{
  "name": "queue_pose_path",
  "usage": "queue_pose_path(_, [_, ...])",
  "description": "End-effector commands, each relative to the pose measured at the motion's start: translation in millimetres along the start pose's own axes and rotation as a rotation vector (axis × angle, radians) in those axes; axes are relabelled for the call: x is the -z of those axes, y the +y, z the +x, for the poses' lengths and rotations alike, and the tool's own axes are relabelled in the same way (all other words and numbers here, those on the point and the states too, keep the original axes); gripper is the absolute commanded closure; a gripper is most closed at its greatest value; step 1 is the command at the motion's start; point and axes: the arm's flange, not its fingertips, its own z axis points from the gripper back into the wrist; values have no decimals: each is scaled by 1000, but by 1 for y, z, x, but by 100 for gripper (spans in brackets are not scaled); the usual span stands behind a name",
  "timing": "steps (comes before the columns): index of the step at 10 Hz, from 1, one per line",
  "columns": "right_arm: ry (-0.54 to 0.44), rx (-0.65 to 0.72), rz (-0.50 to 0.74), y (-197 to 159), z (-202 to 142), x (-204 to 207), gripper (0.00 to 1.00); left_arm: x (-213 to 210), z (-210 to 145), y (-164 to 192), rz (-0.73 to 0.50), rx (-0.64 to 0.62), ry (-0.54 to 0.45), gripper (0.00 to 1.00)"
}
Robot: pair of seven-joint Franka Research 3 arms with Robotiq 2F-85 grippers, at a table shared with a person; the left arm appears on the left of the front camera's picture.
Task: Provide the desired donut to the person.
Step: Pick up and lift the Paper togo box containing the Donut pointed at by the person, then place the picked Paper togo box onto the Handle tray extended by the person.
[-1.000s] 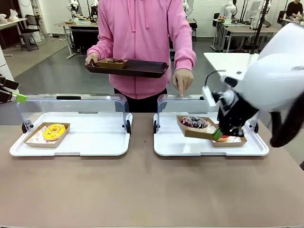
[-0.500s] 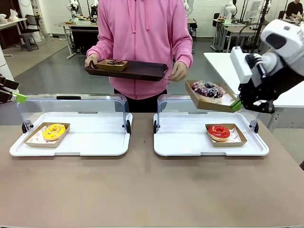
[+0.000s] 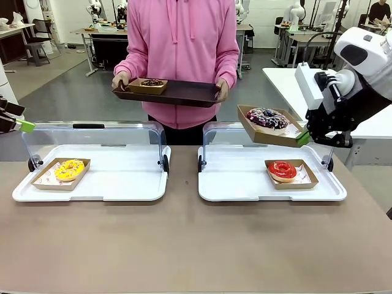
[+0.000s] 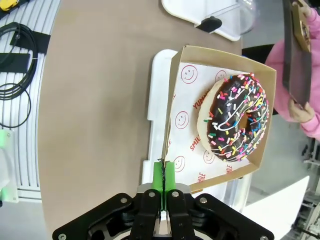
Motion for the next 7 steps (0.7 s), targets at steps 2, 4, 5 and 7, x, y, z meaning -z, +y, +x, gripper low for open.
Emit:
queue_pose_path(2, [2,4,1,-1,-1,2,100,1,0,0,5,-8,0,0])
queue_pose_path(4, [2,4,1,-1,-1,2,100,1,0,0,5,-8,0,0])
queue_pose_path(5, [2,4,1,-1,-1,2,100,1,0,0,5,-8,0,0])
queue_pose_path(7, [2,4,1,-1,-1,2,100,1,0,0,5,-8,0,0])
